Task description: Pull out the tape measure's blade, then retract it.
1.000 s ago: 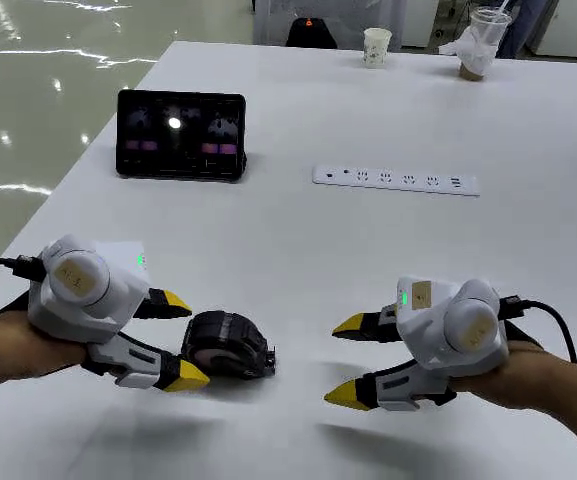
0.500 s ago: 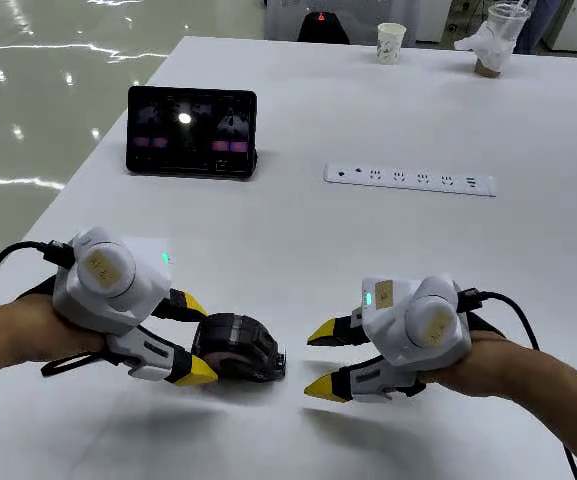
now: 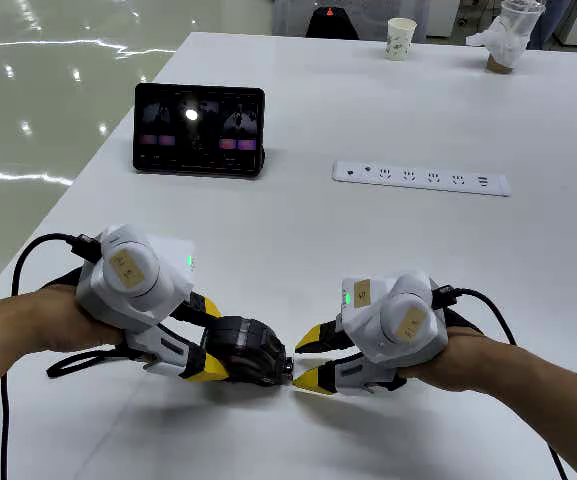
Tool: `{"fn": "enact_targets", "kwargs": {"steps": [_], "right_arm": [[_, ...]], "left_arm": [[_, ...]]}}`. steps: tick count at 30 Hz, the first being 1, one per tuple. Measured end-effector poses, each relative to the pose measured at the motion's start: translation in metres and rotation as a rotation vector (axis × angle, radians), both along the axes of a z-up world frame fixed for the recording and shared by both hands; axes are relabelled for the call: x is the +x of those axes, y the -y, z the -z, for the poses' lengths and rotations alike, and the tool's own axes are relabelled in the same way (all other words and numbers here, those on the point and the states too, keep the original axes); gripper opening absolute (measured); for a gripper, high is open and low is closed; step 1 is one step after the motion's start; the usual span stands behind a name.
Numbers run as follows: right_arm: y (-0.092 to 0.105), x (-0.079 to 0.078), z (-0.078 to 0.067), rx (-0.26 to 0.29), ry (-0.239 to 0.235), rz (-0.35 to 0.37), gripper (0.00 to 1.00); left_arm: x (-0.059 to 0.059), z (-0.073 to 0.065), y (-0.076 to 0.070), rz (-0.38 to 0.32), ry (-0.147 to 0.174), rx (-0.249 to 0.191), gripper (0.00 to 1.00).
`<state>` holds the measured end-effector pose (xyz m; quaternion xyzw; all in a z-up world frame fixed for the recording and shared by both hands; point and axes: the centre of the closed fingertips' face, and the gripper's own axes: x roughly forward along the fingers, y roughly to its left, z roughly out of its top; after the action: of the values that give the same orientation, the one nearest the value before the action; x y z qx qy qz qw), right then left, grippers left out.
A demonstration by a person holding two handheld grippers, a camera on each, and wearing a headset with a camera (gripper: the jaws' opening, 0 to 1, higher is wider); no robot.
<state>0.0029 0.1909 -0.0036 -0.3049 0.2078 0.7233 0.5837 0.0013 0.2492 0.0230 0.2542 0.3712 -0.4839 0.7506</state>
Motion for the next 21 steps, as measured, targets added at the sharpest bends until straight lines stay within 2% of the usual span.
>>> {"fn": "enact_targets", "kwargs": {"steps": [7,9,15,21], "right_arm": [[-0.0062,-0.0033,0.0055,-0.01,-0.009,-0.021,0.13],[-0.0065,-0.003,0.0068,-0.016,0.002,-0.026,0.13],[-0.0057,-0.0024,0.0068,-0.013,-0.017,-0.004,0.11],[-0.0056,-0.0025,0.0069,-0.013,-0.001,-0.01,0.09]], "left_arm": [[0.0013,0.0028,-0.0017,0.021,0.002,-0.008,0.27],[0.0016,0.0032,-0.0019,0.022,0.004,-0.009,0.27],[0.0015,0.0034,-0.0016,0.032,0.003,-0.015,0.26],[0.0006,0.0029,-0.0008,0.029,-0.002,-0.025,0.26]]}}
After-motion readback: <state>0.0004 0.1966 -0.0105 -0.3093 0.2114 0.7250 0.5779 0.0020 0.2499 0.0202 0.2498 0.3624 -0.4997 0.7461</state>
